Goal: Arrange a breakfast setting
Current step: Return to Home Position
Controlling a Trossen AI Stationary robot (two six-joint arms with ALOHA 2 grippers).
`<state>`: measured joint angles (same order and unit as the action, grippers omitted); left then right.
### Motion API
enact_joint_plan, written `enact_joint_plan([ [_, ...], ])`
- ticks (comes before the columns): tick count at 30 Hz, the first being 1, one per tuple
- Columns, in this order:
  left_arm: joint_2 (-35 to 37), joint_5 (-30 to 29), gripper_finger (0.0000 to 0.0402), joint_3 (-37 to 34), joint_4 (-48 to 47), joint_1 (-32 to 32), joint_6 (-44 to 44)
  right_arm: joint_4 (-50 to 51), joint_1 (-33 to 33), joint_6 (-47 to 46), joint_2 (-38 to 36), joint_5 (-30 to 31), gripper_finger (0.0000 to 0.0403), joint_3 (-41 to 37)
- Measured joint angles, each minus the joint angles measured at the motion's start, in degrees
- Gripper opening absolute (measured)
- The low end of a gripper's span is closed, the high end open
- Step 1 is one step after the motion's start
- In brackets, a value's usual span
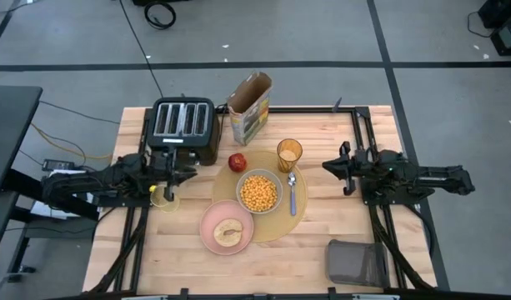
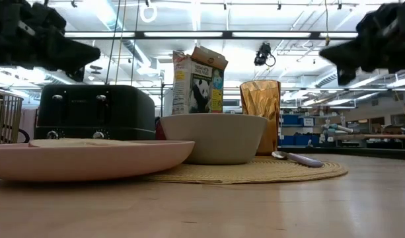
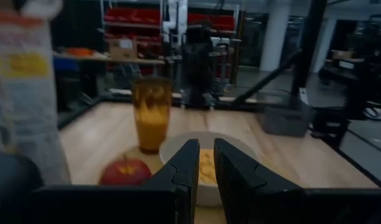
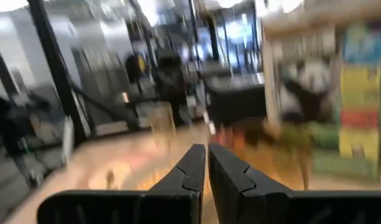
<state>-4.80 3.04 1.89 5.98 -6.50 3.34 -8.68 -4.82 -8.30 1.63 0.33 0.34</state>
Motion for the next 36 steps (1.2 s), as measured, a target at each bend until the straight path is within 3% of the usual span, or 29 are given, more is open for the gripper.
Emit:
enact_joint_plan([
  [4, 0.0, 1.6, 0.0057, -1.4, -1.3, 0.0, 2.2, 7.8, 0.0, -0.6, 0.4, 0.2, 0.003, 0.0],
  [8, 0.2, 3.1, 0.0057, -1.4, -0.2, 0.0, 0.3, 7.7, 0.2, -0.7, 1.8, -1.2, 0.003, 0.0],
  [14, 0.4, 2.8, 0.0057, -1.4, -2.4, 0.0, -2.7, 7.1, 0.2, 2.2, 3.3, 2.6, 0.003, 0.0],
  [36, 0.3, 1.1, 0.0057, -1.4, -2.7, 0.0, -2.5, 7.1, 0.2, 2.0, 3.3, 2.6, 0.003, 0.0],
])
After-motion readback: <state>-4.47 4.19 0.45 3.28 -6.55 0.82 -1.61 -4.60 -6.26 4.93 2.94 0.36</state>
